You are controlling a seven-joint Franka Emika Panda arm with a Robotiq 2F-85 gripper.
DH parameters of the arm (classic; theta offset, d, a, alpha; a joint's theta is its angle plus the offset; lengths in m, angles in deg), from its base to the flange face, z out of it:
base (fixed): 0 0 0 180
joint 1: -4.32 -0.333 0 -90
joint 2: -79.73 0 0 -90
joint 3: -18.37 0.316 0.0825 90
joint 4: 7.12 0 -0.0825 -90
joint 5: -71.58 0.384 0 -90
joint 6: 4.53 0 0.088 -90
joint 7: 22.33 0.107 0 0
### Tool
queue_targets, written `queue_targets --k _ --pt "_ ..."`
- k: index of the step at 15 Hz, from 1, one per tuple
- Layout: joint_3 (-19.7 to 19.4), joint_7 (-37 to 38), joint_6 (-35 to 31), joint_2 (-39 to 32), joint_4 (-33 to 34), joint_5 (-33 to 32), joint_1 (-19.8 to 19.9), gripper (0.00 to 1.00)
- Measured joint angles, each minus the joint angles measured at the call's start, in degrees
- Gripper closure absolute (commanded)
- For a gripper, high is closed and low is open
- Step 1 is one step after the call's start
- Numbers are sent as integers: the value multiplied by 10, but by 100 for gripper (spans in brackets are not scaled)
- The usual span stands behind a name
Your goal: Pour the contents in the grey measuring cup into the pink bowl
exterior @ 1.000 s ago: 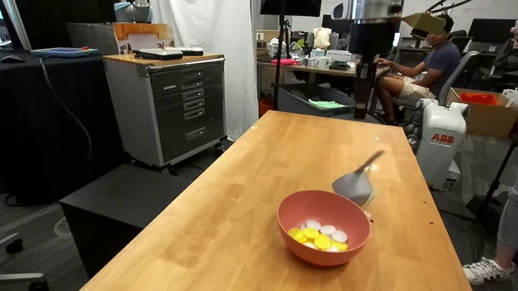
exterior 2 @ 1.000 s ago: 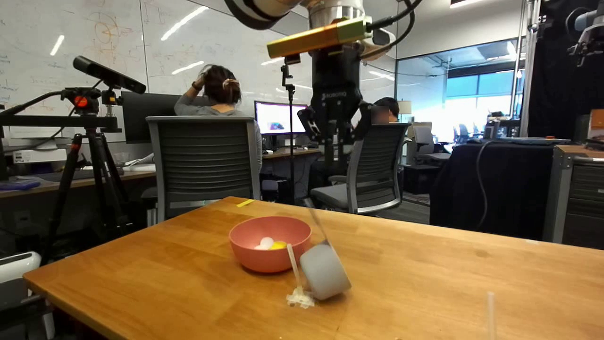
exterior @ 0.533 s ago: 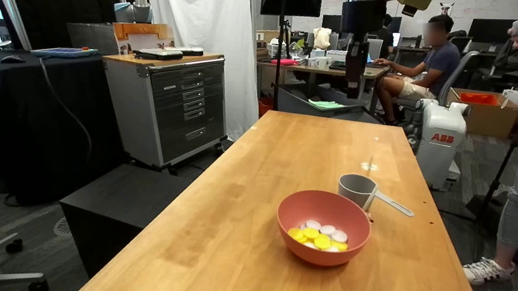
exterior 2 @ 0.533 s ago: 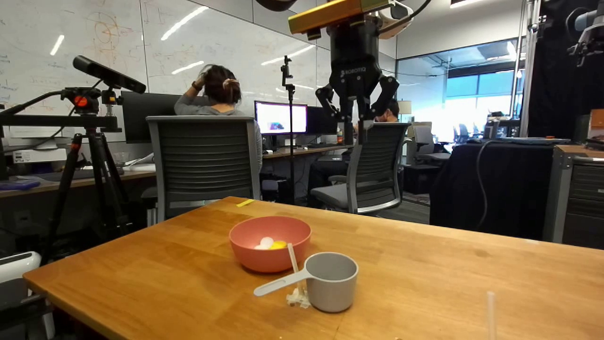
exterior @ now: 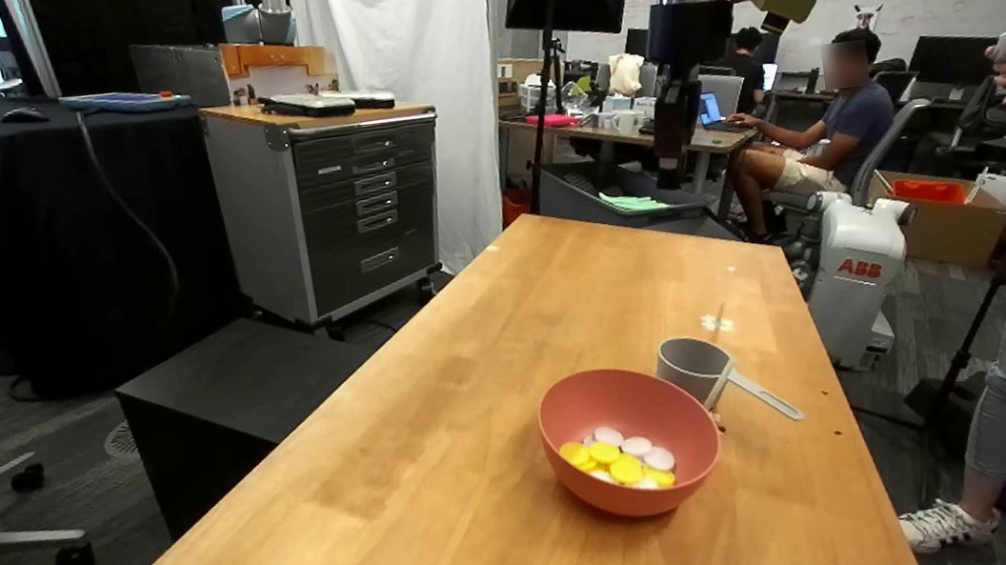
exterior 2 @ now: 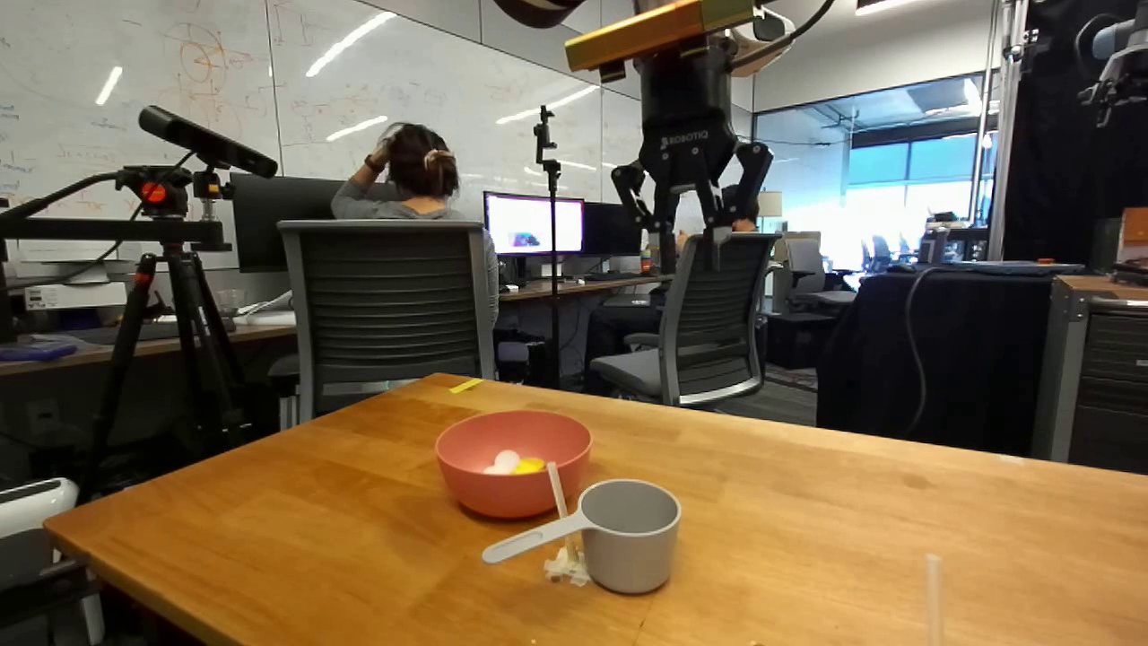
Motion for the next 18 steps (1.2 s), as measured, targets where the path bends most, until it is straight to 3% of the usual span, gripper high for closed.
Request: queue_targets --k 3,4,6,7,18 --pt "0 0 0 -1 8 0 -1 7" --pt "0 0 1 -1 12 0 -1 25" --pt "0 0 6 -1 19 0 -2 9" --pt "0 0 8 -1 22 0 -3 7" --pt "-6 23 7 -1 17 1 -3 0"
